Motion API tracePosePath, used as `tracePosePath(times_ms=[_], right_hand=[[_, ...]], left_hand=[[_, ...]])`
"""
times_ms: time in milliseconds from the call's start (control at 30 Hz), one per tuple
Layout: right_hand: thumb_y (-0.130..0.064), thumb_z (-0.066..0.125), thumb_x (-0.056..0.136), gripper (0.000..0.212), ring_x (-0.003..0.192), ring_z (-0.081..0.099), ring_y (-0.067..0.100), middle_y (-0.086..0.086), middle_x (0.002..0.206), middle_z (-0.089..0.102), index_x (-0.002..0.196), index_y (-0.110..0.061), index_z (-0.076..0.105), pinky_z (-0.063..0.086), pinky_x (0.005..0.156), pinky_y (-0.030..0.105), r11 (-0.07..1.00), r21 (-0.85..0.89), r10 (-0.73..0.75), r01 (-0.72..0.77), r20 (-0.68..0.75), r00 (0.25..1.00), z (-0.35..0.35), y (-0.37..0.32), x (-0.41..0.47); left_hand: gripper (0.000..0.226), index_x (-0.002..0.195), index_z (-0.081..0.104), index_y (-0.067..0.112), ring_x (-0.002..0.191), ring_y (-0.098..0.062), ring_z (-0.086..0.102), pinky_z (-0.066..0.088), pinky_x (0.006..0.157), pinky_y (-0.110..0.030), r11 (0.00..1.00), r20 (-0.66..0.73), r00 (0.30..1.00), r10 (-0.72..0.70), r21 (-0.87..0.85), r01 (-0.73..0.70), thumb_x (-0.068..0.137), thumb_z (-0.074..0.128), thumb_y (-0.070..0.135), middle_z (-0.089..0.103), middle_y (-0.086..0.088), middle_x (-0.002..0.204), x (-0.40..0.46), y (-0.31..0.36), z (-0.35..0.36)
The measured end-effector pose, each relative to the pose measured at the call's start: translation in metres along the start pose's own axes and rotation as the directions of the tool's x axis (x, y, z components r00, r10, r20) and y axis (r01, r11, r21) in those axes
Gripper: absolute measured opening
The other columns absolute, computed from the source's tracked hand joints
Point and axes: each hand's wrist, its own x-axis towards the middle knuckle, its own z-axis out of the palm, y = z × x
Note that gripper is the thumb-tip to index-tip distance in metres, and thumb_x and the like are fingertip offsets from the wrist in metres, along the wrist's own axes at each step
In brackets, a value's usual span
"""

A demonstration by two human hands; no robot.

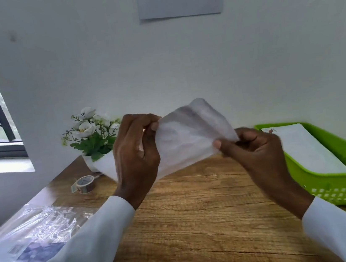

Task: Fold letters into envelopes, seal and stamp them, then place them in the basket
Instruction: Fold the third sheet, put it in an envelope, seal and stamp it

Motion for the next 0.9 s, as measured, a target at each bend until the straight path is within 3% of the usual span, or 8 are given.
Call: tracePosePath(times_ms=[100,200,333,467,567,700,800,900], right_hand=[[-0.001,0.077,0.08,0.018,0.068,0.066,0.004,-0.01,0.074,0.074,0.085,-0.019,0.074,0.054,0.066,0.02,0.987,-0.012,-0.159,0.159,-0.09,0.983,-0.004,-0.017,0.011],[0.0,0.078,0.079,0.035,0.08,0.069,0.01,-0.008,0.084,0.075,0.108,-0.018,0.068,0.056,0.074,0.024,0.97,-0.007,-0.243,0.244,-0.109,0.964,-0.006,-0.032,0.017],[-0.001,0.079,0.077,0.063,0.078,0.069,0.009,-0.011,0.078,0.072,0.13,-0.022,0.051,0.055,0.08,0.023,0.944,-0.048,-0.329,0.326,-0.096,0.939,-0.005,-0.042,0.016],[-0.008,0.079,0.077,0.052,0.074,0.066,-0.003,-0.025,0.083,0.071,0.118,-0.035,0.063,0.052,0.078,0.015,0.899,-0.156,-0.425,0.409,-0.09,0.9,0.001,-0.04,0.011],[-0.008,0.076,0.079,0.036,0.081,0.066,-0.007,-0.037,0.093,0.068,0.106,-0.03,0.071,0.049,0.078,0.01,0.835,-0.251,-0.51,0.489,-0.021,0.86,0.001,-0.041,0.012],[-0.008,0.074,0.08,0.031,0.085,0.068,-0.004,-0.036,0.096,0.068,0.103,-0.028,0.069,0.049,0.078,0.01,0.84,-0.277,-0.481,0.466,0.015,0.877,-0.001,-0.039,0.015],[-0.008,0.075,0.08,0.025,0.085,0.069,-0.002,-0.029,0.094,0.071,0.098,-0.024,0.072,0.053,0.076,0.014,0.858,-0.288,-0.439,0.426,0.023,0.898,-0.004,-0.037,0.018],[-0.004,0.076,0.081,0.016,0.088,0.069,0.001,-0.012,0.092,0.073,0.093,-0.015,0.075,0.056,0.075,0.019,0.842,-0.345,-0.415,0.415,0.078,0.906,-0.01,-0.035,0.022]], left_hand=[[0.016,0.102,0.061,0.007,0.086,-0.008,0.058,0.055,0.074,-0.032,0.983,0.04,0.999,-0.028,-0.18,0.034,0.091,0.058,-0.005,0.056,0.007,0.092,0.0,0.002,-0.001],[0.045,0.12,0.044,0.023,0.094,-0.013,0.064,0.059,0.08,-0.036,0.919,0.123,0.986,-0.116,-0.363,0.154,0.088,0.065,0.0,0.06,0.005,0.102,0.0,0.012,-0.005],[0.06,0.117,0.03,0.028,0.092,-0.016,0.067,0.06,0.072,-0.039,0.879,0.059,0.998,-0.036,-0.472,0.059,0.084,0.069,-0.002,0.057,0.001,0.105,0.008,0.032,-0.007],[0.033,0.105,0.046,0.025,0.079,0.005,0.058,0.054,0.059,-0.025,0.939,0.006,0.997,0.074,-0.337,-0.068,0.088,0.065,0.006,0.05,0.028,0.096,0.012,0.037,-0.008],[0.02,0.105,0.057,0.018,0.081,0.002,0.057,0.052,0.058,-0.031,0.949,0.035,0.994,0.102,-0.304,-0.087,0.09,0.063,0.007,0.055,0.018,0.09,0.011,0.032,-0.008],[0.024,0.111,0.063,0.017,0.093,0.007,0.056,0.051,0.07,-0.017,0.969,0.056,0.99,0.128,-0.222,-0.113,0.088,0.066,0.01,0.059,0.013,0.1,0.01,0.03,-0.009],[0.021,0.105,0.065,0.011,0.091,0.011,0.054,0.044,0.075,-0.009,0.976,0.056,0.986,0.156,-0.164,-0.145,0.085,0.071,0.008,0.061,0.006,0.096,0.012,0.031,-0.009],[0.012,0.095,0.072,0.008,0.082,0.002,0.058,0.044,0.074,-0.009,0.979,0.087,0.985,0.151,-0.153,-0.137,0.082,0.073,0.006,0.064,0.002,0.089,0.012,0.03,-0.009]])
